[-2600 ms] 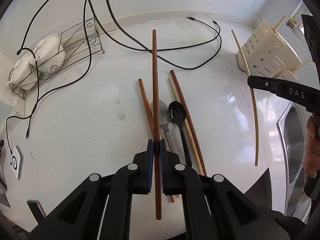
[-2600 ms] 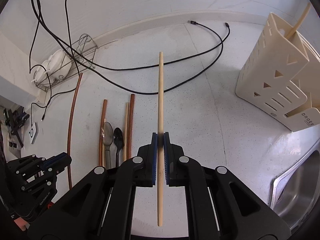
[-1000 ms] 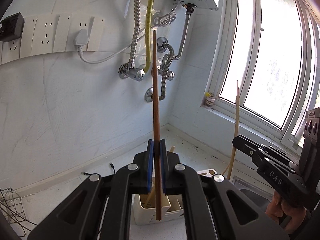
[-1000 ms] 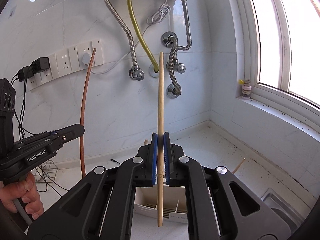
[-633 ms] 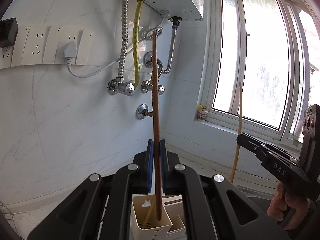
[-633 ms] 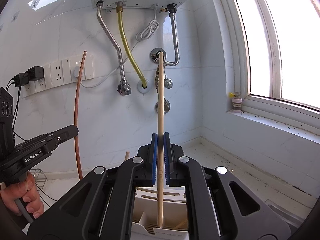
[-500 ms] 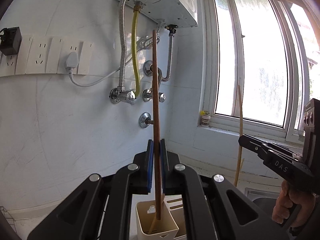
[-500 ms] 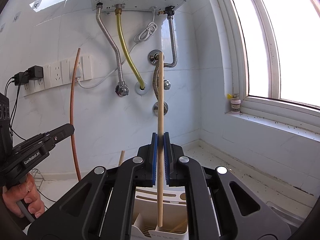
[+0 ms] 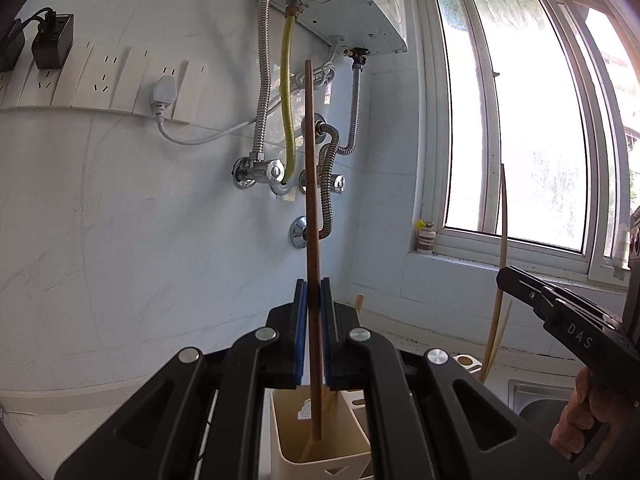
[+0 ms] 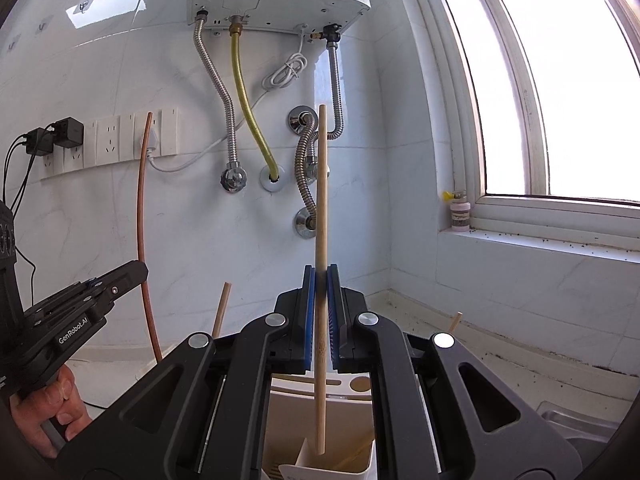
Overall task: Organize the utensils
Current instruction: 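Lower both chopsticks upright into the cream holder slots, then open both tools to release the chopsticks in the holder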
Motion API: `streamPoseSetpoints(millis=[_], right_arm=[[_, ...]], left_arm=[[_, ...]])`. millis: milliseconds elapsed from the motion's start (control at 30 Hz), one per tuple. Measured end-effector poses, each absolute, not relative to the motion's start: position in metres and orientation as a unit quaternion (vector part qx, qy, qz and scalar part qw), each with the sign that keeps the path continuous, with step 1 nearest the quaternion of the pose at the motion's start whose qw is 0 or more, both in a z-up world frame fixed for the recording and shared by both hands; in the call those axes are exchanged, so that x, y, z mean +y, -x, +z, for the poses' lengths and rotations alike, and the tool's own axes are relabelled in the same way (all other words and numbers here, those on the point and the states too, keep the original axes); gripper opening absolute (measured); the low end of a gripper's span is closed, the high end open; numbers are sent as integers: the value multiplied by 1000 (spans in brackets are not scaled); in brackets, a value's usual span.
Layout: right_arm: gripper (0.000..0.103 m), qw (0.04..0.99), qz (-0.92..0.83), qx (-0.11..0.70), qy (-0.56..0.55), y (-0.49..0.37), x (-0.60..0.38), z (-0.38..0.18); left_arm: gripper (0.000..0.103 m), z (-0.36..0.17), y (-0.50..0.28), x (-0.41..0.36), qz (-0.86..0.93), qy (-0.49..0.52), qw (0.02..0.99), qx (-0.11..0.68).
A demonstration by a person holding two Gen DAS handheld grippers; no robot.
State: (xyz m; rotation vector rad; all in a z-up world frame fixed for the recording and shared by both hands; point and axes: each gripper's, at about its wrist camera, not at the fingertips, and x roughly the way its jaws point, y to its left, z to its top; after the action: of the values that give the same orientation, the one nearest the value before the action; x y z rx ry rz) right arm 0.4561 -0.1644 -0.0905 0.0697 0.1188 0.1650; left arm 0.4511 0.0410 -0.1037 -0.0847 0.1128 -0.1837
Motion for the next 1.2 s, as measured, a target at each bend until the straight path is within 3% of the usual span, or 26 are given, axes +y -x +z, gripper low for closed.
streamPoseSetpoints(millis=[500,533,567,600,633,1200], right_arm=[[6,995,80,52,-24,-454,-159,-97],[7,995,78,51,-23,-453,-159,-98],[22,996,71,49,-21,-452,-158,-98],[65,997,63,43,-23,-448,-159,-97],[80,998,51,27,-27,-442,-160,-95],[82,998,31,-17,-45,-416,-174,-57]], left_arm=[[9,-122,-454,39,-90,26,995,46],[31,-124,-452,37,-86,16,995,44],[50,-125,-448,34,-75,4,996,38],[82,-127,-442,33,-61,-4,998,23],[89,-127,-433,32,-49,-9,999,-1],[90,-99,-400,29,-54,-47,997,-29]])
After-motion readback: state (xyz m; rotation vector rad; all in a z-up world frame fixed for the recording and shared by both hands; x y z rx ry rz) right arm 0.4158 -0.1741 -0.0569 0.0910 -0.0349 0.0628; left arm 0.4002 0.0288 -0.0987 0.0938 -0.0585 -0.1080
